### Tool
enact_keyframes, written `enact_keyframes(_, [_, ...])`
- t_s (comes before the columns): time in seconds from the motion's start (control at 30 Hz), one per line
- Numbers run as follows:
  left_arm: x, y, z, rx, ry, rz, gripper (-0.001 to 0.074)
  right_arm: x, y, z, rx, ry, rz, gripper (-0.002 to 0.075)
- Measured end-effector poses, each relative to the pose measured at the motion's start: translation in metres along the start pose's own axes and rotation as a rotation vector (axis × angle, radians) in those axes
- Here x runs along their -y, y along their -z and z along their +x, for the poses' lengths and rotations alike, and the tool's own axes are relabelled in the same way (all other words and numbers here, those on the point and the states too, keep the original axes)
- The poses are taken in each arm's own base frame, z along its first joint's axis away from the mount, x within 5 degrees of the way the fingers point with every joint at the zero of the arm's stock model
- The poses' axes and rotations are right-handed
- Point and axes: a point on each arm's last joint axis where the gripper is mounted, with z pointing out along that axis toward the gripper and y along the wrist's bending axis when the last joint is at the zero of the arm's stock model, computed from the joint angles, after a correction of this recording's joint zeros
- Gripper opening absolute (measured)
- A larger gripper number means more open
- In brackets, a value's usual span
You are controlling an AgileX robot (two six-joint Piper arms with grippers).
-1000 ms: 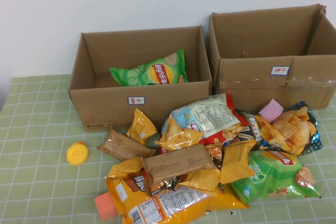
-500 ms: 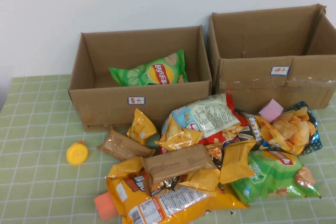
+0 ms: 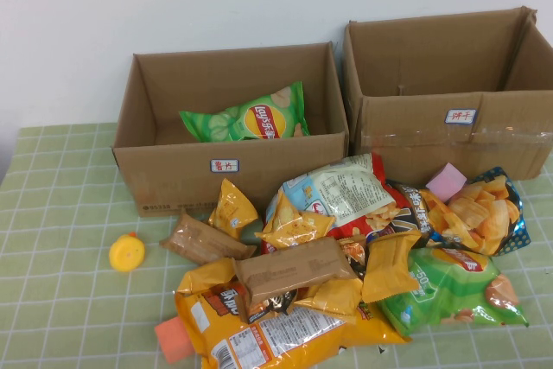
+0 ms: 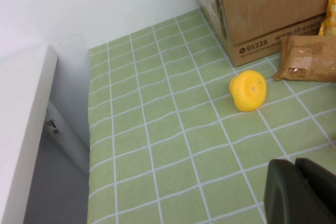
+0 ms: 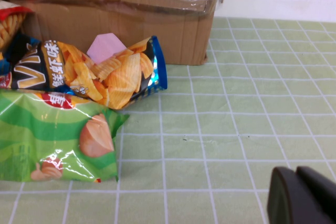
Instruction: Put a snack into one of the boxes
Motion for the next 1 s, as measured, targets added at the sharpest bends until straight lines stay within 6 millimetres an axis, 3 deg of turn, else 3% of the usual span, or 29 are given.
enact_keyframes(0.37, [0.000,-0.001,-0.002,0.035,0.034,-0.005,-0.0001,0.000,0.000,0.000,0.000,0.000,0.000,-0.0002])
enact_keyframes(0.43, [0.002,-0.001,-0.005,0.081,0.223,0.028,-0.0001,0.000,0.000,0.000,0.000,0.000,0.000,-0.0002])
enact_keyframes(0.57, [0.007,0.001,-0.018,0.171,0.934,0.173,-0.0001,0.000,0.000,0.000,0.000,0.000,0.000,-0.0002])
enact_keyframes(0.67, [0.004,0.003,-0.024,0.226,1.261,0.228,-0.0001,0.000,0.000,0.000,0.000,0.000,0.000,-0.0002])
enact_keyframes(0.77, [-0.009,0.005,-0.028,0.351,1.422,0.162,-0.0001,0.000,0.000,0.000,0.000,0.000,0.000,-0.0002])
enact_keyframes(1.0, [-0.015,0.006,-0.028,0.409,1.503,0.124,-0.0001,0.000,0.000,0.000,0.000,0.000,0.000,-0.0002])
